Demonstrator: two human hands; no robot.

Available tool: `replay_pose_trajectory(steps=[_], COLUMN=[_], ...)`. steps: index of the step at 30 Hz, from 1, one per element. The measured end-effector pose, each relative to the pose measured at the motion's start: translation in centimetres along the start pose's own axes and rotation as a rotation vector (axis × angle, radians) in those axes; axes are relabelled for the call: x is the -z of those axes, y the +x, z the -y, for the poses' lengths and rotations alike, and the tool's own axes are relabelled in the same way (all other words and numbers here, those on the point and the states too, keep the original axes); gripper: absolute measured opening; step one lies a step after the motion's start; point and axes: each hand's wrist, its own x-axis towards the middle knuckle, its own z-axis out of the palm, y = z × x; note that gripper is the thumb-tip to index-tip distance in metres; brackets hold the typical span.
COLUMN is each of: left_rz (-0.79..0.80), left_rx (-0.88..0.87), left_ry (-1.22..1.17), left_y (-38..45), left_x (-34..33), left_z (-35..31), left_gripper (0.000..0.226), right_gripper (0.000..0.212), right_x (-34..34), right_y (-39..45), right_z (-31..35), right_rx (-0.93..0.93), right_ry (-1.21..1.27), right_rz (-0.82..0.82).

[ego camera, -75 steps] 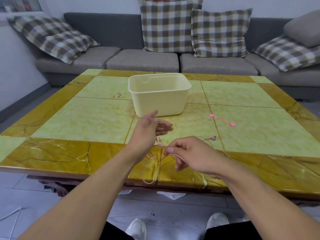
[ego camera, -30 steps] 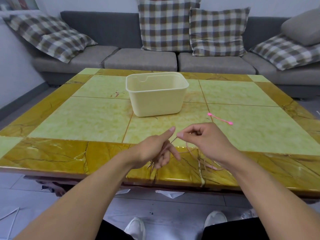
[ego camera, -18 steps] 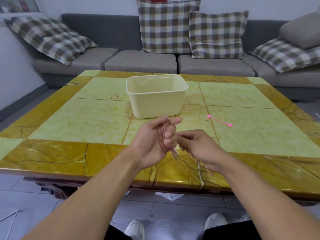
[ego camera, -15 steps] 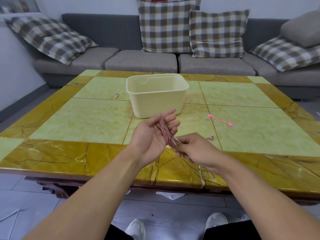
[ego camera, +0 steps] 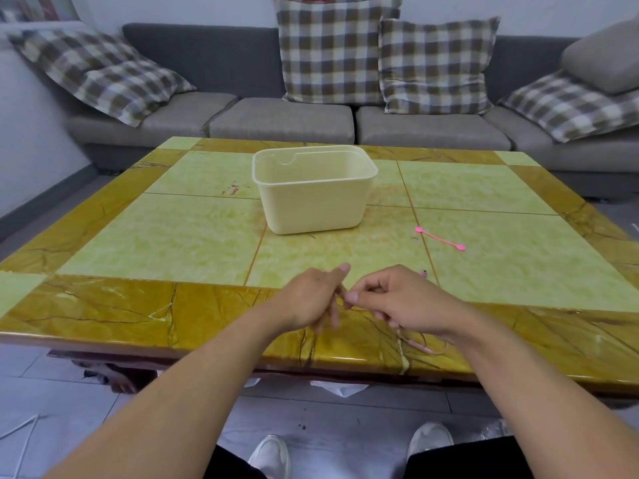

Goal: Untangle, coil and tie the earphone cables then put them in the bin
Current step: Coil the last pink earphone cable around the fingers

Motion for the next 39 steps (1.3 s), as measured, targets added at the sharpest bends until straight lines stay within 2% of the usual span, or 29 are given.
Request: replay_pose_trajectory(steps=[1, 3, 7, 10, 13, 15, 18, 21, 23, 26, 29, 32, 34, 36, 39], left_rz=[0.087, 0.253, 0.530, 0.625, 0.515, 0.342, 0.062, -0.152, -0.261, -0.344, -0.353, -0.184, 0.008, 0.218, 0.533], left_rx=[0.027, 0.061, 0.002, -0.100, -0.245, -0.288, -0.287, -0.263, -0.247, -0.227, -0.198, -0.156, -0.126, -0.110, -0.145], left_ry=[0.054, -0.044, -0.410, -0.651, -0.982, -1.164, -1.282, -1.329, -1.303, -1.178, -0.760, -0.254, -0.107, -0.127, -0.528], left_y=[-0.3, -0.6, -1.1, -1.7, -1.9, -1.9, -1.6, -0.8, -0.3, 0.4, 0.5, -0.1, -0.5, -0.8, -1.3], left_x=[0.1, 0.3, 0.9, 0.5, 0.2, 0.2, 0.8, 1.8, 2.2, 2.0, 1.4, 0.8, 0.5, 0.4, 0.6], left_z=[-0.1, -0.4, -1.2, -1.5, -2.2, -2.9, -3.1, -2.1, -1.4, -0.8, -0.6, -0.4, -0.4, -0.5, -1.2], left_gripper=[0.075, 0.089, 0.068, 0.054, 0.047, 0.049, 0.045, 0.045, 0.044, 0.041, 0.045, 0.062, 0.076, 0.080, 0.064], right_gripper=[0.019, 0.019, 0.014, 0.013, 0.021, 0.022, 0.019, 0.020, 0.020, 0.021, 0.023, 0.023, 0.024, 0.025, 0.023], right_x=[0.3, 0.9, 1.4, 1.2, 0.7, 0.1, -1.2, -1.8, -1.8, -1.1, -0.3, 0.5, 1.1, 1.6, 1.9], right_y=[0.0, -0.1, 0.2, 0.3, 0.4, 0.6, 0.9, 0.7, 0.5, 0.2, -0.3, -0.3, -0.1, 0.1, 0.5], right_z=[-0.1, -0.3, -0.5, -0.4, -0.5, -0.5, -0.5, -0.5, -0.2, 0.7, 1.3, 0.9, 0.5, 0.2, -0.2], right_rx=[0.012, 0.032, 0.128, 0.190, 0.179, 0.150, 0.107, 0.070, 0.064, 0.091, 0.117, 0.153, 0.187, 0.209, 0.202], right_ry=[0.008, 0.031, 0.126, 0.211, 0.356, 0.384, 0.145, -0.172, -0.278, -0.251, -0.184, -0.127, -0.069, 0.008, 0.108], right_rz=[-0.026, -0.084, -0.201, -0.137, -0.046, -0.047, -0.013, 0.168, 0.206, 0.147, 0.076, -0.128, -0.274, -0.370, -0.460])
